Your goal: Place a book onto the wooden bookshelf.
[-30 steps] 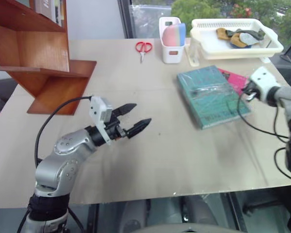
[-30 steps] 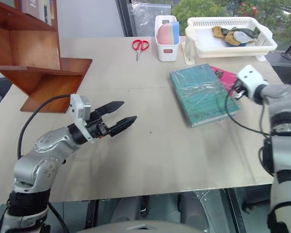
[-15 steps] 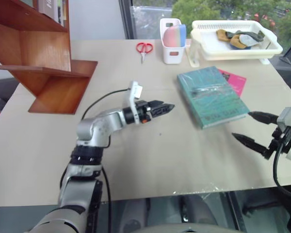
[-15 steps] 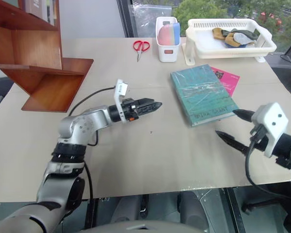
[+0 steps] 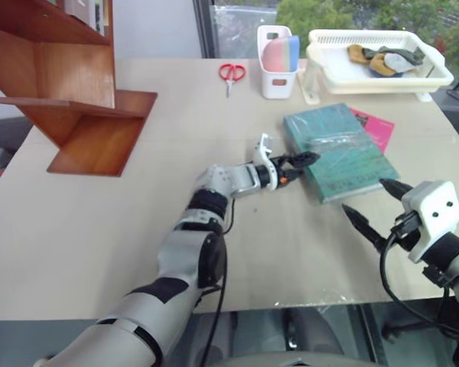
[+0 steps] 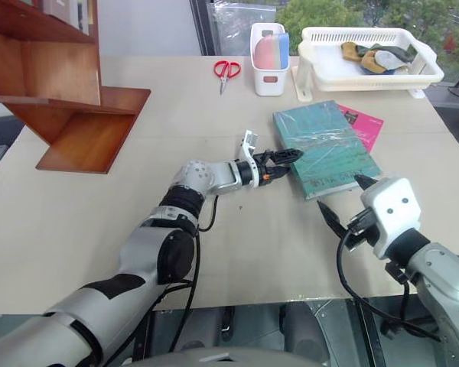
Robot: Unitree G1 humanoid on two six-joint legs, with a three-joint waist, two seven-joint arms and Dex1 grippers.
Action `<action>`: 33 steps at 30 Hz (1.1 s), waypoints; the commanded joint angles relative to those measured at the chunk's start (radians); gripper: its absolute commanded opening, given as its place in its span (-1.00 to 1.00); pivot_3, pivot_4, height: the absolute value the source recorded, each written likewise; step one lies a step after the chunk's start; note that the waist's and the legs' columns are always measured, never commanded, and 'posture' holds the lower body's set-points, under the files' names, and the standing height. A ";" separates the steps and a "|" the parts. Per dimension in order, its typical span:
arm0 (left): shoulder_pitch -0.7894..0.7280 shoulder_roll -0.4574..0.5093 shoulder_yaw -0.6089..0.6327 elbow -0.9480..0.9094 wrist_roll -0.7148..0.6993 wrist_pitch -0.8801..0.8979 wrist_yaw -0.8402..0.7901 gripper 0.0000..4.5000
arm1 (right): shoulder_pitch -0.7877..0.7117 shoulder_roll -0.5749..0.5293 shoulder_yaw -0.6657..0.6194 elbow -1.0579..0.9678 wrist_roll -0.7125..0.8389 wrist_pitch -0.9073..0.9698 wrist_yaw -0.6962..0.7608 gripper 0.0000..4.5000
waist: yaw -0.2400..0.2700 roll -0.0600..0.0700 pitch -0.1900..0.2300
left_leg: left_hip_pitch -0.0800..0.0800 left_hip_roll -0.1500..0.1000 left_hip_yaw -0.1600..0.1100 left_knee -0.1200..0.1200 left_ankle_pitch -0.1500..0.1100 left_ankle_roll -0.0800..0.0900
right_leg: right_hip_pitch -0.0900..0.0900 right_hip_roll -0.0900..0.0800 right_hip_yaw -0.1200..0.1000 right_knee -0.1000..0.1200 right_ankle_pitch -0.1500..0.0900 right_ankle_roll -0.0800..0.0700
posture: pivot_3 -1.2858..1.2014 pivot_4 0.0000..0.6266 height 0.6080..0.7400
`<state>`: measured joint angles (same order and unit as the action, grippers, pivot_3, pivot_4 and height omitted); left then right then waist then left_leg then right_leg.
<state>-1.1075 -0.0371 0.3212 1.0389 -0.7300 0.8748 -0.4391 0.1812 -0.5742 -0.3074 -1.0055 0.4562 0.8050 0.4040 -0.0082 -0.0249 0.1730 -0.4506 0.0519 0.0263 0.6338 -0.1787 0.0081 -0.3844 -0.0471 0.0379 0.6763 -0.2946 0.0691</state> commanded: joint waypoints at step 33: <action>-0.036 0.101 0.193 0.050 0.018 0.164 0.001 -0.68 | 0.333 -0.077 -0.104 -0.042 0.115 -0.377 0.015 1.00 | -0.006 0.000 0.000 | 0.002 -0.003 -0.006 0.001 0.000 0.000 | 0.005 -0.002 -0.007 0.001 0.000 0.000 | 0.03 -0.52 1.00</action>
<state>-1.1521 0.0555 0.5037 1.1344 -0.6992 1.0064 -0.4498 0.5036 -0.6394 -0.3597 -1.0050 0.5289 0.5092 0.3884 -0.0140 -0.0246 0.1725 -0.4480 0.0494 0.0204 0.6344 -0.1786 0.0079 -0.3786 -0.0493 0.0312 0.6770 -0.2947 0.0692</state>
